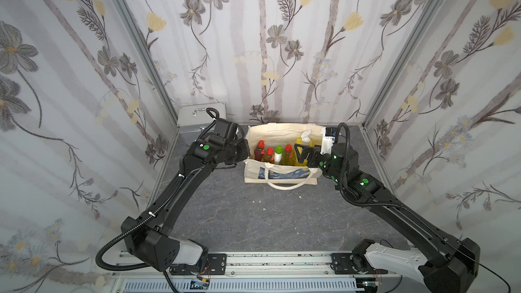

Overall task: Pack dish soap into the shopping bag
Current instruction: Adjust the shopping bag at the center of the board.

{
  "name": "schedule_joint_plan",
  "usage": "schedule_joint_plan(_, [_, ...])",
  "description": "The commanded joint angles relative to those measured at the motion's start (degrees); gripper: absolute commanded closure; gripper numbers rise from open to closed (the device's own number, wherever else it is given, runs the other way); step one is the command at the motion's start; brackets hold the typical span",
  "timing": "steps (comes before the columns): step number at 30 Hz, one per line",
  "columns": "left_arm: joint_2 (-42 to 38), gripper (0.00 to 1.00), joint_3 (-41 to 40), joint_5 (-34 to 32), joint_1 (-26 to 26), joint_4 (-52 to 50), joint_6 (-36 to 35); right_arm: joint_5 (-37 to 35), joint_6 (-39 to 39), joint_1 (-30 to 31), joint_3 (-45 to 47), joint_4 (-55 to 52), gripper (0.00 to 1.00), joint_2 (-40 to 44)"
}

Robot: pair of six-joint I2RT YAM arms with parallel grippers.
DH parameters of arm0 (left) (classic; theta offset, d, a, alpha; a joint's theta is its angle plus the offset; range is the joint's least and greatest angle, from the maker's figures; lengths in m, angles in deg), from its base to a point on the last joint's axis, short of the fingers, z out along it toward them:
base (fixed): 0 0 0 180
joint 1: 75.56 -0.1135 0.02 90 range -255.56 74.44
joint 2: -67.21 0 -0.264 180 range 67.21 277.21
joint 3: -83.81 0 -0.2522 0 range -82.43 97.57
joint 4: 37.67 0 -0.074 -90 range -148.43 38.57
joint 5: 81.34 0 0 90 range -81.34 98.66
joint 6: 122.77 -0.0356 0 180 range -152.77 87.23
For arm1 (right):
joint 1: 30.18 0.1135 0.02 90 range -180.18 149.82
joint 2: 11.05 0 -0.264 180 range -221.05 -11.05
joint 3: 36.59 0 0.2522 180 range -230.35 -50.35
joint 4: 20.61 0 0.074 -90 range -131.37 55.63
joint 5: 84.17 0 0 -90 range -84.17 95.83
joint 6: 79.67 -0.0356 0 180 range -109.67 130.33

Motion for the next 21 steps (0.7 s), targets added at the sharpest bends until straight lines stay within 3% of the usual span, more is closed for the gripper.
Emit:
schedule_joint_plan(1, [-0.9, 0.84, -2.3, -2.1, -0.2, 3.5, 1.2, 0.4, -0.6, 0.0, -1.0, 0.1, 0.0, 0.6])
schedule_joint_plan(5, [-1.1, 0.59, -3.5, -1.8, -0.3, 4.0, 1.4, 0.9, -0.4, 0.0, -1.9, -0.6, 0.0, 1.1])
schedule_joint_plan(10, [-1.8, 0.16, -3.3, -2.7, -0.3, 5.2, 1.2, 1.7, -0.2, -0.2, -3.3, -1.4, 0.0, 1.4])
schedule_joint_plan(11, [-2.0, 0.01, -3.0, -3.0, -0.3, 5.4, 1.0, 1.7, -0.1, -0.2, -3.6, -1.7, 0.0, 1.5])
schedule_joint_plan(15, [-2.9, 0.0, -2.0, -4.3, -0.3, 5.9, -0.1, 0.8, 0.7, -0.9, -5.0, -3.1, 0.0, 2.2])
schedule_joint_plan(21, [-10.4, 0.0, -5.9, -9.3, -0.5, 13.0, -2.4, -9.6, 2.0, -2.5, -5.1, -5.8, 0.0, 7.4])
